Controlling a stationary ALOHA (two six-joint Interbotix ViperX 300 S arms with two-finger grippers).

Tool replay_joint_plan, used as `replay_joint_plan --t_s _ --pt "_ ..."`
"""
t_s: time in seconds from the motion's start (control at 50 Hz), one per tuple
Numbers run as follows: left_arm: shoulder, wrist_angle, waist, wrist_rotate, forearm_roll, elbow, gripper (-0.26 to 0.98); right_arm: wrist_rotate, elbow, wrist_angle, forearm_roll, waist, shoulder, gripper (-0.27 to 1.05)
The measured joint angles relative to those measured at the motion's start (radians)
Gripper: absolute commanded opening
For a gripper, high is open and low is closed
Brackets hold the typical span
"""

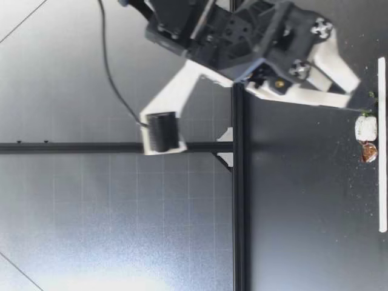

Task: Pick up the candy and unwrap it.

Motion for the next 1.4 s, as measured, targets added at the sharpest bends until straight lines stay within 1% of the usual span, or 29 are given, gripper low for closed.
replay_joint_plan --t_s 0.16,0.26,0.36,0.4,0.42,0.54,0.7,0.88,0.96,1.14,1.22,1.3,1.4 --pt "0.0 0.0 0.0 0.0 0.0 0.002 -0.1 0.0 -0.008 0.0 -0.002 0.0 0.023 0.48" --pt "0.0 0.002 0.0 -0.002 0.0 0.002 -0.1 -0.002 -0.015 0.0 -0.002 -0.002 0.035 0.42" --pt "0.0 0.0 -0.002 -0.002 0.0 0.002 -0.1 0.0 -0.02 0.003 -0.003 -0.002 0.038 0.29" --pt "0.0 0.0 0.0 -0.002 0.0 0.002 -0.1 0.0 -0.021 0.011 -0.003 -0.003 0.038 0.23" --pt "0.0 0.0 0.0 -0.002 0.0 0.0 -0.1 0.0 -0.021 0.014 -0.003 -0.002 0.038 0.18" --pt "0.0 0.0 -0.002 -0.002 0.0 0.003 -0.1 -0.003 -0.026 0.038 -0.003 -0.003 0.038 0.0" --pt "0.0 0.0 -0.002 0.0 0.0 0.006 -0.1 0.002 -0.035 0.063 -0.003 -0.005 0.037 -0.15" --pt "0.006 0.008 -0.002 -0.003 0.0 0.015 -0.1 0.002 -0.037 0.083 -0.002 -0.005 0.011 -0.16" --pt "0.025 0.012 0.0 0.002 0.0 0.015 -0.1 -0.002 -0.038 0.098 -0.002 -0.005 -0.028 -0.16" --pt "0.121 0.012 0.0 0.005 0.0 0.012 -0.07 -0.002 -0.044 0.166 -0.003 -0.005 -0.137 -0.16" --pt "0.176 0.009 -0.002 0.005 -0.003 0.0 -0.03 -0.002 -0.049 0.189 -0.002 -0.005 -0.19 -0.16" --pt "0.232 0.0 -0.002 0.005 -0.006 -0.017 0.04 0.0 -0.049 0.196 -0.002 -0.005 -0.239 -0.16" --pt "0.302 -0.02 0.0 0.005 -0.009 -0.038 0.17 0.003 -0.049 0.199 0.003 -0.005 -0.284 -0.16"
